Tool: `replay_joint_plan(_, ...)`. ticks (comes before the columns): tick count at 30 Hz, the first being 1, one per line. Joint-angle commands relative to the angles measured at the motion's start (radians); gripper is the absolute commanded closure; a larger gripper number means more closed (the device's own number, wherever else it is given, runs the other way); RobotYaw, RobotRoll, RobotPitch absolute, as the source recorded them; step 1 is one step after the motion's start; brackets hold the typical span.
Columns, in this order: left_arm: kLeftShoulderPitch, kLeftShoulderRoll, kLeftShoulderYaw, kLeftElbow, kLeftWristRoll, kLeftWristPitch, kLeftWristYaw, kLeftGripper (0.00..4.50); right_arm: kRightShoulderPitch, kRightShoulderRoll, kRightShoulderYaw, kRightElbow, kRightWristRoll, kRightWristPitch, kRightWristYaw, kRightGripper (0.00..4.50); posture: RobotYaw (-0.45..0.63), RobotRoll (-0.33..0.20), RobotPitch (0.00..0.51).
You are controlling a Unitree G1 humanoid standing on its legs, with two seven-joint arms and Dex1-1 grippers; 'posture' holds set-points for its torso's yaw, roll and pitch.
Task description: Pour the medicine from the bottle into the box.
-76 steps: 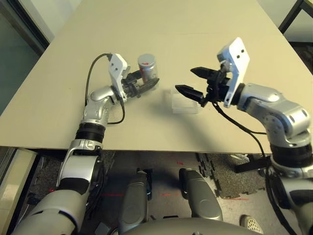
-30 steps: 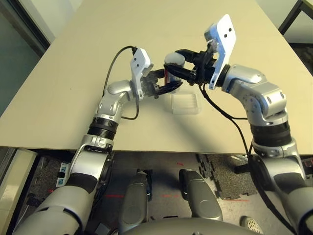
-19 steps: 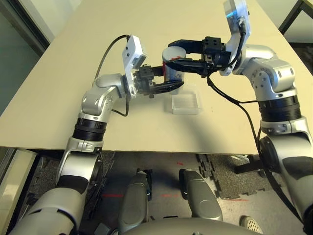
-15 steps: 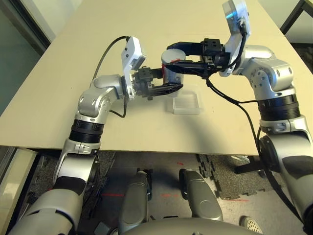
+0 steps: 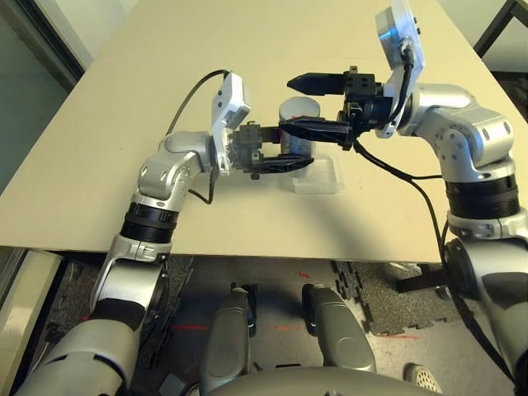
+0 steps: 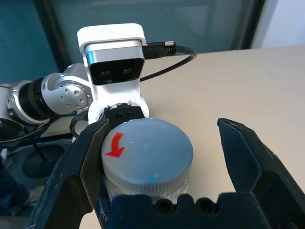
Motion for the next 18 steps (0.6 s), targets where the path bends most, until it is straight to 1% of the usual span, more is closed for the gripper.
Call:
replay_joint_plan(1, -0.014, -0.008, -0.019, 0.005, 0.007, -0.021, -0.027, 1.91, 0.011, -0.006, -0.025, -0.038, 0.015, 0.022, -0.04, 0.0, -0.16, 0.0, 0.177)
replay_joint_plan(5, -0.013, -0.013, -0.02, -0.003, 0.006, -0.02, -0.025, 1.91, 0.023, -0.015, -0.026, -0.03, 0.012, 0.017, -0.054, 0.0, -0.16, 0.0, 0.176)
replay_joint_plan(9, -0.004, 0.001, -0.01, -0.01, 0.009, -0.021, -0.022, 1.91, 0.043, -0.041, -0.058, -0.013, 0.015, 0.019, -0.071, 0.0, -0.15, 0.0, 0.181)
replay_joint_plan(18, 0.001, 0.036, 0.018, -0.002, 0.007, -0.023, 0.007, 1.91, 0.111, -0.131, -0.129, 0.003, 0.02, 0.008, -0.09, 0.0, -0.14, 0.0, 0.186)
